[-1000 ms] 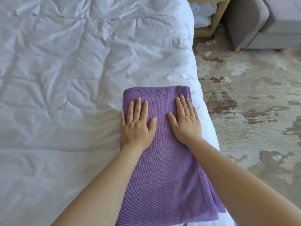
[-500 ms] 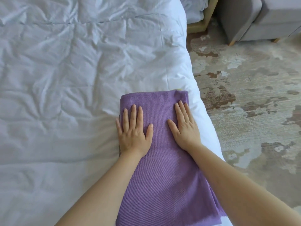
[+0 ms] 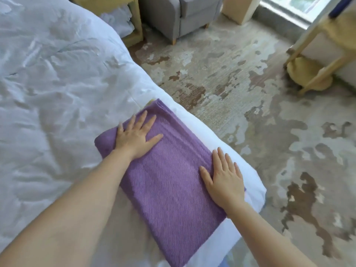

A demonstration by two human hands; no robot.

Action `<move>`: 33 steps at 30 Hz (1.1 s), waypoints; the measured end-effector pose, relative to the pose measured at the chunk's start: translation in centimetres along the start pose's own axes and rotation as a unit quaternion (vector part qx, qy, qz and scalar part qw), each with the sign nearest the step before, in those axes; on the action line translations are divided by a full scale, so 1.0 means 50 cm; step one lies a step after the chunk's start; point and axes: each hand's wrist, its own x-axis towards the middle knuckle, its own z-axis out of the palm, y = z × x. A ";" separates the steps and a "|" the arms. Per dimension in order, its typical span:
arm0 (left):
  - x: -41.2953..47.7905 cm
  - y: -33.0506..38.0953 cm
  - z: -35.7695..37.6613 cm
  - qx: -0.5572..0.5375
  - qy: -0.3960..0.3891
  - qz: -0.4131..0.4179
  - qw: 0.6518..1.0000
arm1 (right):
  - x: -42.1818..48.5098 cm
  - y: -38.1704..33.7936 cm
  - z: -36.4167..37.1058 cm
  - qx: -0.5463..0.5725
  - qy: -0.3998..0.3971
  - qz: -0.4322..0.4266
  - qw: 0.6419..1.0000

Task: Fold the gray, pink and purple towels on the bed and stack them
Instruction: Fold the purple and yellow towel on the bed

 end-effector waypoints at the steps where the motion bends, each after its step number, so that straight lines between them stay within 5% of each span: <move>1: 0.002 -0.011 0.001 -0.006 -0.003 -0.007 1.000 | -0.019 0.008 0.005 0.014 0.009 0.033 0.999; 4: 0.014 -0.034 0.003 -0.022 0.011 -0.013 1.000 | -0.077 0.033 0.028 0.154 0.028 0.139 0.978; 8: 0.037 -0.053 0.004 -0.118 0.010 -0.015 0.993 | -0.115 0.036 0.062 0.485 0.034 0.260 0.834; 12: 0.057 -0.098 -0.006 -0.303 -0.102 -0.071 0.945 | -0.107 0.026 0.087 0.551 0.041 0.271 0.788; 16: 0.056 -0.127 -0.024 -0.358 -0.212 -0.150 0.897 | -0.097 0.031 0.085 0.606 0.028 0.276 0.746; 23: -0.024 -0.148 -0.044 -0.519 -0.247 -0.200 0.793 | -0.057 0.058 -0.003 0.622 0.056 0.227 0.748; 29: -0.163 -0.158 -0.019 -0.607 -0.136 -0.266 0.737 | 0.089 0.090 -0.126 0.596 -0.052 0.141 0.788; 33: -0.225 -0.134 0.059 -0.608 -0.062 -0.303 0.731 | 0.157 0.078 -0.083 0.563 -0.095 0.147 0.808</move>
